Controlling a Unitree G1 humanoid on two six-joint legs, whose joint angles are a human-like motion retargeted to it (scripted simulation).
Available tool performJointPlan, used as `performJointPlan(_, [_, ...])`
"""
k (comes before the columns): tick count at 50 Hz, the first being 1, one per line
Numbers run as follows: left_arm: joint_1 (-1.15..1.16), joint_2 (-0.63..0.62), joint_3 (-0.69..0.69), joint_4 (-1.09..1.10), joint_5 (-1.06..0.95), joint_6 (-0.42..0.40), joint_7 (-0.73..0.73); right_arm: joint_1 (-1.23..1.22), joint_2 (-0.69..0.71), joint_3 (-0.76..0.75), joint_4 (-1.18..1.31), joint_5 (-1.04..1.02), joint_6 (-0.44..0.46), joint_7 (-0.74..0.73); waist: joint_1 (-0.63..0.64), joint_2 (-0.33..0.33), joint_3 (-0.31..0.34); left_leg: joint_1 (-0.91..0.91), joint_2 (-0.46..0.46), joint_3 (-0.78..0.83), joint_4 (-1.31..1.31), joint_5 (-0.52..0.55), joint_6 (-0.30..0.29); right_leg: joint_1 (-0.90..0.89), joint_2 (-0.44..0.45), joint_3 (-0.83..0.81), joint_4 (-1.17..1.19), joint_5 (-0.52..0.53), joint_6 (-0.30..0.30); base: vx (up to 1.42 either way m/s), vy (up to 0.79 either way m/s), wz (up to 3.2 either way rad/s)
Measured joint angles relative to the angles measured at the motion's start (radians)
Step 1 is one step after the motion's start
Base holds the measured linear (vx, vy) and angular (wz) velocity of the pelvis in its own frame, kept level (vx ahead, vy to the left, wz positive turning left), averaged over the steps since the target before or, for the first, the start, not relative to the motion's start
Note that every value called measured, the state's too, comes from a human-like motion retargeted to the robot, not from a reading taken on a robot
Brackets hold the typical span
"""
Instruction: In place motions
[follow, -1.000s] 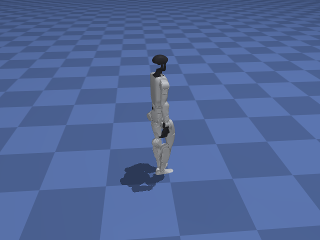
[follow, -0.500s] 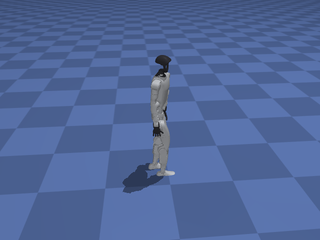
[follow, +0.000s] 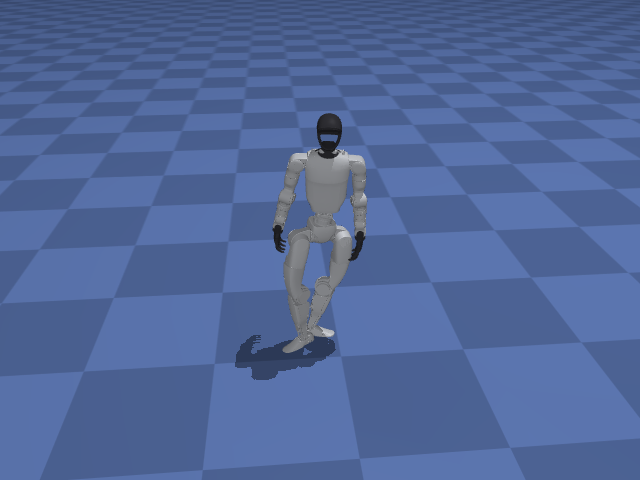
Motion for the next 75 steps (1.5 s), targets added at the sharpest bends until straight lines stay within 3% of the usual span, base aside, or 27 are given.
performJointPlan(7, [-0.056, -0.001, -0.032, -0.015, 0.011, 0.004, -0.006, 0.032, 0.056, -0.025, -0.065, -0.018, -0.013, 0.05, -0.078, 0.046, -0.004, 0.02, 0.03, 0.052, 0.022, 0.042, -0.037, -0.03, 0.047, 0.099, -0.046, 0.019, 0.006, 0.26, -0.02, -0.57])
performJointPlan(15, [-0.001, -0.017, -0.003, -0.074, -0.023, -0.018, -0.016, -0.013, 0.1, 0.03, -0.134, -0.029, -0.018, 0.085, -0.037, -0.014, -0.038, 0.086, 0.031, 0.071, 0.137, 0.187, -0.023, -0.056, 0.034, 0.312, -0.052, 0.003, 0.008, 0.33, -0.01, -1.42])
performJointPlan(18, [0.02, -0.015, 0.021, -0.036, -0.02, -0.011, -0.001, -0.028, 0.105, 0.074, -0.186, -0.064, -0.031, 0.1, -0.032, -0.05, -0.062, 0.11, 0.026, 0.043, 0.223, 0.261, 0.04, -0.06, 0.013, 0.397, -0.056, 0.003, 0.018, 0.38, -0.02, -1.5])
performJointPlan(23, [0.043, 0.0, 0.038, 0.017, -0.021, 0.001, 0.018, -0.068, 0.109, 0.126, -0.234, -0.123, -0.046, 0.108, 0.007, -0.147, -0.082, 0.012, 0.081, -0.184, 0.616, 0.353, 0.288, -0.058, -0.045, 0.568, -0.069, 0.017, 0.029, 0.33, 0.01, -1.56])
performJointPlan(25, [0.052, 0.004, 0.044, 0.028, -0.018, 0.007, 0.019, -0.084, 0.11, 0.145, -0.243, -0.131, -0.049, 0.113, 0.057, -0.169, -0.068, -0.048, 0.086, -0.346, 0.765, 0.386, 0.308, -0.043, -0.023, 0.659, -0.081, 0.024, 0.031, 0.33, 0.06, -2.13])
performJointPlan(29, [0.048, -0.015, 0.051, 0.019, -0.03, 0.007, 0.023, -0.112, 0.109, 0.155, -0.258, -0.123, -0.048, 0.11, 0.089, -0.194, -0.049, -0.166, -0.084, -0.57, 0.775, 0.34, 0.259, -0.053, -0.034, 0.774, -0.103, 0.055, 0.032, 0.13, 0.22, -1.47])
performJointPlan(33, [0.033, -0.026, 0.042, -0.009, -0.033, 0.003, 0.01, -0.127, 0.11, 0.156, -0.272, -0.106, -0.052, 0.114, 0.094, -0.186, -0.021, -0.197, -0.104, -0.566, 0.658, 0.194, 0.274, -0.062, -0.021, 0.859, -0.098, 0.065, 0.017, 0.07, 0.22, -1.09])
performJointPlan(35, [0.027, -0.027, 0.027, -0.025, -0.024, 0.002, 0.006, -0.12, 0.111, 0.152, -0.274, -0.1, -0.056, 0.113, 0.094, -0.167, -0.007, -0.221, -0.146, -0.629, 0.544, 0.149, 0.251, -0.058, 0.005, 0.888, -0.103, 0.067, 0.008, 0.07, 0.19, -0.84])
performJointPlan(38, [0.017, -0.023, 0.004, -0.044, -0.014, 0.0, 0.004, -0.106, 0.109, 0.142, -0.254, -0.099, -0.055, 0.107, 0.101, -0.128, 0.021, -0.209, -0.177, -0.729, 0.334, 0.14, 0.202, -0.034, 0.063, 0.905, -0.114, 0.067, -0.002, 0.08, 0.14, -0.74])
performJointPlan(40, [0.012, -0.021, -0.011, -0.058, -0.009, -0.002, 0.005, -0.091, 0.102, 0.135, -0.214, -0.101, -0.046, 0.098, 0.113, -0.106, 0.045, -0.172, -0.186, -0.775, 0.142, 0.236, 0.238, 0.002, 0.113, 0.93, -0.126, 0.064, -0.011, 0.14, 0.07, -0.75])
performJointPlan(41, [0.02, -0.022, -0.015, -0.065, -0.01, -0.004, 0.003, -0.081, 0.095, 0.135, -0.19, -0.106, -0.04, 0.096, 0.093, -0.096, 0.047, -0.139, -0.215, -0.879, 0.103, 0.204, 0.212, 0.019, 0.127, 0.924, -0.129, 0.061, -0.012, 0.21, 0.02, -0.23])
performJointPlan(42, [0.026, -0.023, -0.016, -0.072, -0.011, -0.005, -0.002, -0.074, 0.089, 0.136, -0.166, -0.112, -0.032, 0.094, 0.075, -0.085, 0.044, -0.11, -0.208, -0.879, 0.082, 0.184, 0.187, 0.027, 0.138, 0.923, -0.129, 0.058, -0.012, 0.23, 0.03, -0.02])
performJointPlan(43, [0.03, -0.025, -0.007, -0.076, -0.012, -0.005, -0.012, -0.071, 0.086, 0.143, -0.142, -0.122, -0.02, 0.093, 0.059, -0.073, 0.031, -0.091, -0.128, -0.669, 0.095, 0.192, 0.166, 0.021, 0.147, 0.928, -0.125, 0.055, -0.012, 0.15, 0.05, -0.38])
performJointPlan(44, [0.027, -0.026, 0.001, -0.073, -0.009, -0.005, -0.02, -0.068, 0.088, 0.144, -0.123, -0.124, -0.01, 0.085, 0.055, -0.067, 0.027, -0.087, -0.114, -0.631, 0.087, 0.193, 0.167, 0.017, 0.154, 0.942, -0.119, 0.053, -0.014, 0.05, 0.06, -0.73])
performJointPlan(48, [0.012, -0.021, 0.012, -0.078, -0.009, -0.005, -0.012, -0.048, 0.088, 0.123, -0.076, -0.074, -0.014, 0.061, 0.069, -0.071, 0.048, -0.04, -0.145, -0.672, 0.025, 0.183, 0.178, 0.032, 0.169, 0.977, -0.099, 0.042, -0.018, -0.02, 0.06, -0.58])
performJointPlan(53, [0.04, -0.011, 0.011, -0.079, 0.005, -0.012, -0.011, -0.012, 0.09, 0.116, -0.057, -0.086, -0.003, 0.072, 0.057, -0.06, 0.003, -0.033, -0.146, -0.651, 0.001, 0.16, 0.175, 0.021, 0.178, 0.982, -0.105, 0.036, -0.015, 0.1, 0.03, -0.2])
performJointPlan(59, [0.042, 0.002, 0.027, -0.048, 0.018, -0.007, -0.026, -0.028, 0.091, 0.143, -0.072, -0.097, -0.005, 0.077, 0.059, -0.062, 0.009, -0.045, -0.143, -0.664, 0.023, 0.134, 0.165, 0.021, 0.181, 0.99, -0.102, 0.027, -0.012, -0.03, 0.07, -0.1])
performJointPlan(67, [0.082, 0.011, 0.011, -0.053, 0.06, -0.007, -0.02, -0.05, 0.11, 0.162, -0.138, -0.094, -0.023, 0.085, 0.065, -0.046, 0.012, -0.11, -0.126, -0.771, 0.061, 0.135, 0.151, -0.026, 0.174, 0.973, 0.021, -0.027, 0.016, -0.07, 0.03, 0.58])
performJointPlan(73, [0.071, 0.0, 0.012, -0.058, 0.078, -0.003, -0.005, -0.046, 0.125, 0.149, -0.156, -0.056, -0.043, 0.094, 0.028, -0.054, 0.045, -0.178, -0.153, -0.964, 0.109, 0.184, 0.158, -0.084, 0.204, 1.279, 0.127, -0.025, 0.052, -0.17, 0.01, 2.29])
performJointPlan(75, [0.062, -0.007, 0.014, -0.065, 0.068, -0.004, -0.005, -0.04, 0.122, 0.142, -0.148, -0.058, -0.044, 0.101, 0.05, -0.065, 0.051, -0.206, -0.176, -1.02, 0.123, 0.219, 0.162, -0.073, 0.176, 1.259, 0.127, -0.05, 0.065, -0.27, 0.01, 2.61])
